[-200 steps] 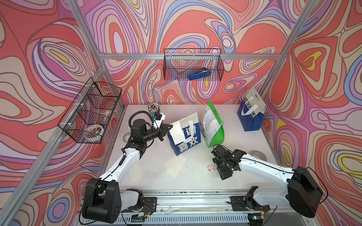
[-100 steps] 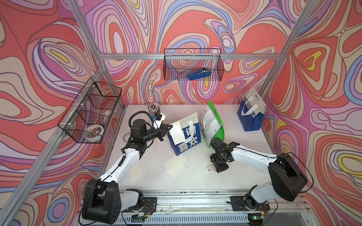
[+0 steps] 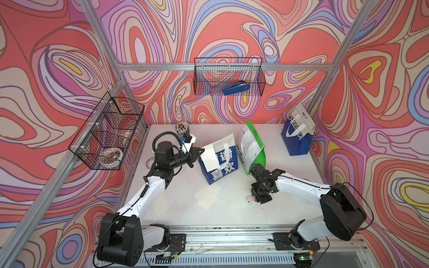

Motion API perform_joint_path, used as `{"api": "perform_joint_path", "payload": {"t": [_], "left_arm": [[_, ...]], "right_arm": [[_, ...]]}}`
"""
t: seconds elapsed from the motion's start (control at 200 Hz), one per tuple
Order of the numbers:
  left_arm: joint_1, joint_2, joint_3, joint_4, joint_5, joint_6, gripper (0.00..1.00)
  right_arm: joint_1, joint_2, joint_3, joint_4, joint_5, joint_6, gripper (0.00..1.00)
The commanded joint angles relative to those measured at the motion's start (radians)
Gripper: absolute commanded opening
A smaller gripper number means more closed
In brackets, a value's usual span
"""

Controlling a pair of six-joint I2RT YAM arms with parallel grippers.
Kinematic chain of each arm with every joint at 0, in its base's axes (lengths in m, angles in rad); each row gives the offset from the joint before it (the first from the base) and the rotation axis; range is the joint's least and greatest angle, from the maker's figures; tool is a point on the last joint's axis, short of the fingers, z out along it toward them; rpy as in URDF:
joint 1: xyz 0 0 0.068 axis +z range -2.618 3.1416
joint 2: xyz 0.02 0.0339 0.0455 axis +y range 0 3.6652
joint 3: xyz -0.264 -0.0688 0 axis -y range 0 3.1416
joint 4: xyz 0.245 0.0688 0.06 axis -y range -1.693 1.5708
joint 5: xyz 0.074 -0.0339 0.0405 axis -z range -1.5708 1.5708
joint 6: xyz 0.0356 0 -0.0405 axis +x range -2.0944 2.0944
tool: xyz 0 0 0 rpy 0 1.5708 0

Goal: Staple the receipts to the bags
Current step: Pick up the stapler from the center of the board, then place the stapler in the takeout bag.

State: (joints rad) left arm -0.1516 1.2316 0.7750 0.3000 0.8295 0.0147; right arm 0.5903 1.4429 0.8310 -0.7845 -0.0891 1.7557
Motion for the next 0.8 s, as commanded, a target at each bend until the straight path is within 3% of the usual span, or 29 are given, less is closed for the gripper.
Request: {"api": "perform_joint_path", "payload": {"t": [0.0,0.08,0.145,0.27,0.386,0.481,0.586,0.796], "left_arm": [[-0.002,-0.021,-0.009,0.004,0.006,-0.001,0.0],[-0.002,-0.023,-0.003,0.004,0.013,-0.008,0.0],[-0.001,-0.027,-0.006,0.008,0.012,-0.012,0.0],[-0.002,-0.032,-0.015,0.042,0.012,-0.041,0.0],[-0.002,-0.032,-0.029,0.11,0.03,-0.09,0.0],[-0.002,-0.034,-0.042,0.168,0.039,-0.129,0.0],[-0.002,-0.025,-0.052,0.227,0.039,-0.177,0.0],[-0.002,-0.024,-0.066,0.285,0.043,-0.213,0.0]], "right_arm": [[0.0,-0.104,0.149,-0.054,0.12,-0.148,0.1],[0.01,-0.171,0.251,-0.052,0.219,-0.275,0.04],[0.017,-0.227,0.288,0.084,0.251,-0.417,0.0],[0.022,-0.277,0.236,0.594,0.063,-0.736,0.0],[0.045,-0.187,0.342,0.763,-0.022,-0.917,0.0],[0.086,-0.109,0.364,0.969,-0.049,-1.023,0.0],[0.105,-0.008,0.38,1.159,-0.091,-1.049,0.0],[0.166,0.113,0.448,1.247,-0.068,-1.174,0.0]]}}
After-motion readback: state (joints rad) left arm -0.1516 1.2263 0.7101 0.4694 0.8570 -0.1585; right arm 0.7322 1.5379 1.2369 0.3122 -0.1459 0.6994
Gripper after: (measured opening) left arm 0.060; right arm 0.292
